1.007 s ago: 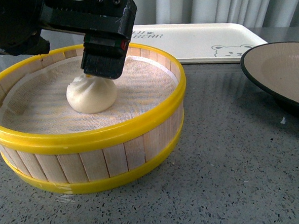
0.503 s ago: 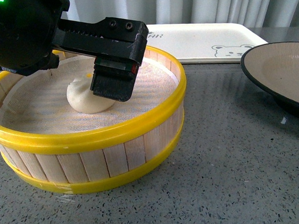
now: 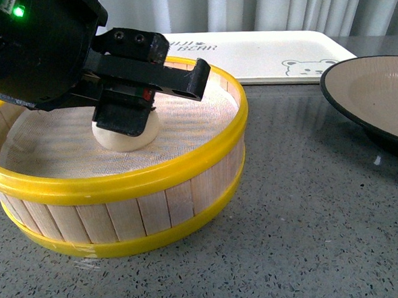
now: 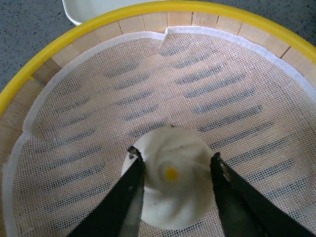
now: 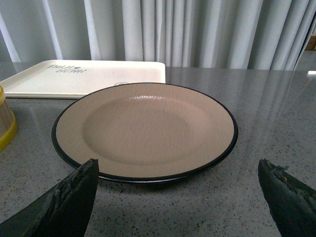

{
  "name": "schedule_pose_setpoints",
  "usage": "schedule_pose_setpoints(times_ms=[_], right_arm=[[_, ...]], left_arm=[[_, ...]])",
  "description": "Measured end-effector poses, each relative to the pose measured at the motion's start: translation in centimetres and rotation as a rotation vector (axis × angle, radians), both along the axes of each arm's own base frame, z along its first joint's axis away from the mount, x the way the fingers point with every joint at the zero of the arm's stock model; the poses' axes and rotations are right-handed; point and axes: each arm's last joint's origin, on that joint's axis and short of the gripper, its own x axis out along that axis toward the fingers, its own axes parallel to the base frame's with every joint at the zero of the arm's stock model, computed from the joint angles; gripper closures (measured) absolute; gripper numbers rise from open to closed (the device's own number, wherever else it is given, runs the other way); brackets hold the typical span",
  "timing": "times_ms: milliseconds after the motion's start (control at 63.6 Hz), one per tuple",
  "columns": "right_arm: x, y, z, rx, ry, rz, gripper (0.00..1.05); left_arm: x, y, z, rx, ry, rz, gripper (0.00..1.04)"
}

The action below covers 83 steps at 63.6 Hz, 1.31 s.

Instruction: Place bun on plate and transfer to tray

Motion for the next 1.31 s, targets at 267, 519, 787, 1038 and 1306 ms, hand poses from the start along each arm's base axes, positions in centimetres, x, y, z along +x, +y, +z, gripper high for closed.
schedule_pose_setpoints(times_ms=[267,519,787,1038,1306], right_arm=[[0.0,0.0,0.0,0.0,0.0,0.0,0.09],[0.0,0.0,0.0,0.0,0.0,0.0,0.09],[0.0,0.0,0.0,0.0,0.0,0.0,0.09],[0.0,0.0,0.0,0.0,0.0,0.0,0.09],[0.0,0.0,0.0,0.0,0.0,0.0,0.09]], left_arm=[[0.0,0.0,0.0,-0.002,0.001,-0.004,1.01],[0.0,0.0,0.2,-0.011,0.004,-0.014,1.01],[0.6,-0.6,4.4,-0.049,-0.094,-0.046,1.01],[2.9,-4.9,10.8,-0.102,-0.252,-0.195,1.01],[4.5,-13.4,11.3,-0.161,-0.261,-0.419,1.01]])
